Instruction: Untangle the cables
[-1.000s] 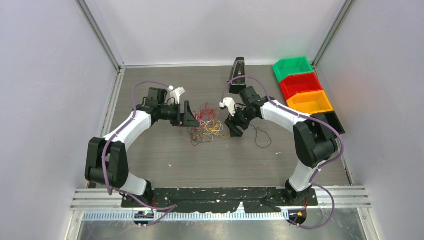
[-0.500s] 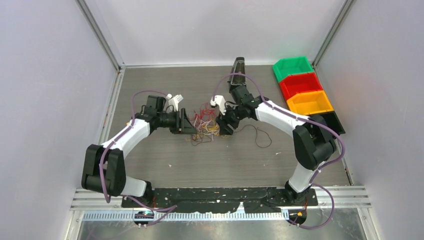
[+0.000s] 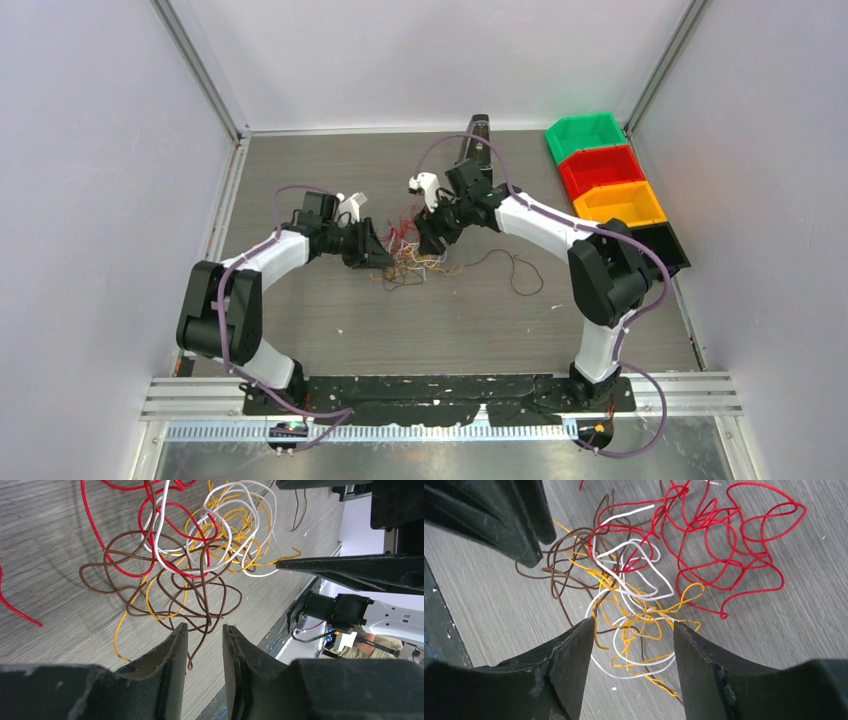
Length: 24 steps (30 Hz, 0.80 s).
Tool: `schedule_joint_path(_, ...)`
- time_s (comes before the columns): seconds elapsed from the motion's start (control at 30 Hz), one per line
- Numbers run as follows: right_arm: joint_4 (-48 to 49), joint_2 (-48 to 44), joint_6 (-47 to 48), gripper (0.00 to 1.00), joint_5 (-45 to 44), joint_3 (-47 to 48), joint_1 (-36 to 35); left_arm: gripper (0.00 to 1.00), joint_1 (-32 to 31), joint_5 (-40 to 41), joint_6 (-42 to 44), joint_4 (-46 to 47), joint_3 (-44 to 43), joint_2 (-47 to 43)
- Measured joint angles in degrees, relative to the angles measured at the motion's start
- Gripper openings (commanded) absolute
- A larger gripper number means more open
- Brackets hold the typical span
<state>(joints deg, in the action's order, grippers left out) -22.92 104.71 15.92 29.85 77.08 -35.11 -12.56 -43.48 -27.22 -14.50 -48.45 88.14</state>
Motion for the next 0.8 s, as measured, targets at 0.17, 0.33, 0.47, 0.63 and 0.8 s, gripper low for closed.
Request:
schedule_joint_path(0.17, 0.66, 2.34, -2.64, 0.69, -0.76, 2.29, -0.20, 0.31, 0.15, -0.09, 0.61, -0.37, -0.07, 0.42)
schedule_joint_path(0.33, 0.66, 3.56, -3.41, 0.70, -1.62, 3.72, -0.96, 0.29, 0.26, -0.15, 1.51, -0.59, 1.62, -0.57)
schedule_joint_path(0.47, 0.66, 5.16, -3.39, 0.70, -2.89, 4.72, -1.81, 0.26, 0.26, -0.24, 2.19, -0.92, 2.38, -0.55)
schedule_joint_path(0.63, 0.57, 7.56, -3.02, 0.71, -4.85, 4.83, -2.47, 0.00, 0.26, -0.61, 2.75, -0.94, 2.40, -0.35)
schedule_joint_path(0.8, 0.61, 9.14, -2.38, 0.68, -7.93, 4.85, -2.95, 0.00, 0.26, -3.19, 3.87, -1.77, 2.01, -2.58)
